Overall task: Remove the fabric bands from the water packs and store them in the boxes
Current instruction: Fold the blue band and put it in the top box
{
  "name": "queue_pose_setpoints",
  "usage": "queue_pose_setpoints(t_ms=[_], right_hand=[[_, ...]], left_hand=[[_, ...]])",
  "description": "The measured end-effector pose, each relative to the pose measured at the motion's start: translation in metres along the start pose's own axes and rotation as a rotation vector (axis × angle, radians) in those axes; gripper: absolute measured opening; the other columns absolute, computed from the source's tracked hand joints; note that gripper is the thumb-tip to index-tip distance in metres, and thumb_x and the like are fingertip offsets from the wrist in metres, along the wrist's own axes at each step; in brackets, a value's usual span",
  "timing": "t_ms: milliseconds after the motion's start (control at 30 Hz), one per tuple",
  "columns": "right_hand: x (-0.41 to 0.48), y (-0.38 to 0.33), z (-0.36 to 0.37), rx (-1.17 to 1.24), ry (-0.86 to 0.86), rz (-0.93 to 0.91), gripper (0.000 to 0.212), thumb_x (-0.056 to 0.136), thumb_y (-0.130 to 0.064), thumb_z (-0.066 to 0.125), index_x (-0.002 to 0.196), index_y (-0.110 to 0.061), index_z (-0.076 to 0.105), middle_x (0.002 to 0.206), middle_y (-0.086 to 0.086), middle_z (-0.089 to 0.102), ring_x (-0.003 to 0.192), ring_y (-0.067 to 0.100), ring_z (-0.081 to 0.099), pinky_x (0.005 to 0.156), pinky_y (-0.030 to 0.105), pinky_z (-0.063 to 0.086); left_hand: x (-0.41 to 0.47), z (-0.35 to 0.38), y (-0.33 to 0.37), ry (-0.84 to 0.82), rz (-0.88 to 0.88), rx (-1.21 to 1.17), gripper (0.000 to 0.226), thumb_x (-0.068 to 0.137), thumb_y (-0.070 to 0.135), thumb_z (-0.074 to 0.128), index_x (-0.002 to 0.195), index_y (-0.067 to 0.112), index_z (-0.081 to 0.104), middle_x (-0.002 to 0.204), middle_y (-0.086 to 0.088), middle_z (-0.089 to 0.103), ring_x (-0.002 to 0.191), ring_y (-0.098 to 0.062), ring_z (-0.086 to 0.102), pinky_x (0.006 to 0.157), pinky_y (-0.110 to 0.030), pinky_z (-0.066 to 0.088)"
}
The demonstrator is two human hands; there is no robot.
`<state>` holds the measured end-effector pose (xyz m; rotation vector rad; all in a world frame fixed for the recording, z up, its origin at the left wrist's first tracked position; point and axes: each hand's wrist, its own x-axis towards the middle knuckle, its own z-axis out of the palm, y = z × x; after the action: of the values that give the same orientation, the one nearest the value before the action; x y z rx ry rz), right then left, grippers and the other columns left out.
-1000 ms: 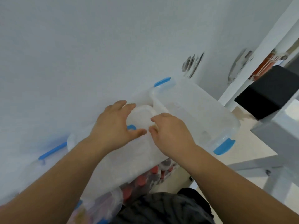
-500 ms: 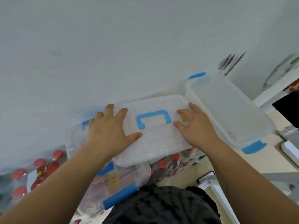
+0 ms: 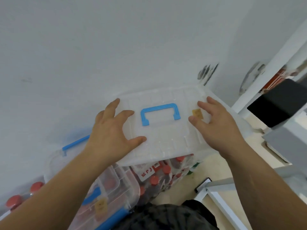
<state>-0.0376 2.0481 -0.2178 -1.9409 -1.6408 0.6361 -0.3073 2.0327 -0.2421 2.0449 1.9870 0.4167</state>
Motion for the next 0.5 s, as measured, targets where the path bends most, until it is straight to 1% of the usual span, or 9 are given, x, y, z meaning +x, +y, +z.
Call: queue_pose_setpoints(t_ms=[100,167,233,333,400,500], right_hand=[[-0.009,0.018,-0.019,-0.01,0.013,0.064,0.07,0.087,-0.045,0.074,0.15,-0.036,0.044,0.168,-0.005,0.019,0.153,0.018,0.022,0.122,0.041,0.025],[-0.016,0.031,-0.031,-0.011,0.022,0.117,0.076,0.082,-0.049,0.078,0.148,-0.044,0.042,0.169,-0.006,0.013,0.154,0.019,0.018,0.121,0.044,0.026],[-0.022,0.046,-0.041,-0.017,0.045,0.18,0.082,0.078,-0.053,0.08,0.148,-0.047,0.039,0.169,-0.007,0.009,0.154,0.02,0.016,0.121,0.045,0.027],[-0.03,0.068,-0.049,0.055,0.057,0.299,0.089,0.072,-0.055,0.084,0.148,-0.046,0.04,0.168,-0.006,0.009,0.153,0.022,0.021,0.119,0.043,0.031],[-0.034,0.079,-0.05,0.157,0.039,0.361,0.092,0.07,-0.053,0.086,0.148,-0.042,0.041,0.167,-0.006,0.012,0.152,0.02,0.024,0.119,0.041,0.032],[-0.032,0.092,-0.042,0.24,0.042,0.414,0.096,0.069,-0.051,0.088,0.15,-0.035,0.041,0.165,-0.005,0.015,0.151,0.02,0.026,0.12,0.04,0.034]], left_hand=[[0.025,0.002,0.028,-0.019,0.116,0.016,0.087,0.066,0.073,0.07,0.142,0.041,0.042,0.166,0.002,0.007,0.149,-0.03,0.016,0.122,-0.046,0.021],[0.044,0.004,0.048,-0.047,0.199,0.007,0.087,0.065,0.072,0.072,0.141,0.042,0.042,0.166,0.002,0.007,0.15,-0.029,0.013,0.122,-0.045,0.019],[0.064,0.007,0.069,-0.086,0.286,0.01,0.085,0.065,0.069,0.074,0.14,0.042,0.043,0.166,0.003,0.008,0.15,-0.028,0.012,0.122,-0.044,0.019],[0.096,0.02,0.099,-0.177,0.417,0.032,0.08,0.066,0.064,0.078,0.137,0.041,0.047,0.164,0.005,0.016,0.15,-0.026,0.014,0.122,-0.043,0.019],[0.122,0.031,0.115,-0.23,0.476,0.042,0.076,0.065,0.063,0.079,0.133,0.042,0.051,0.162,0.005,0.022,0.15,-0.024,0.016,0.122,-0.043,0.019],[0.159,0.045,0.134,-0.277,0.56,0.065,0.074,0.061,0.065,0.081,0.126,0.043,0.054,0.16,0.005,0.028,0.148,-0.022,0.023,0.121,-0.043,0.023]])
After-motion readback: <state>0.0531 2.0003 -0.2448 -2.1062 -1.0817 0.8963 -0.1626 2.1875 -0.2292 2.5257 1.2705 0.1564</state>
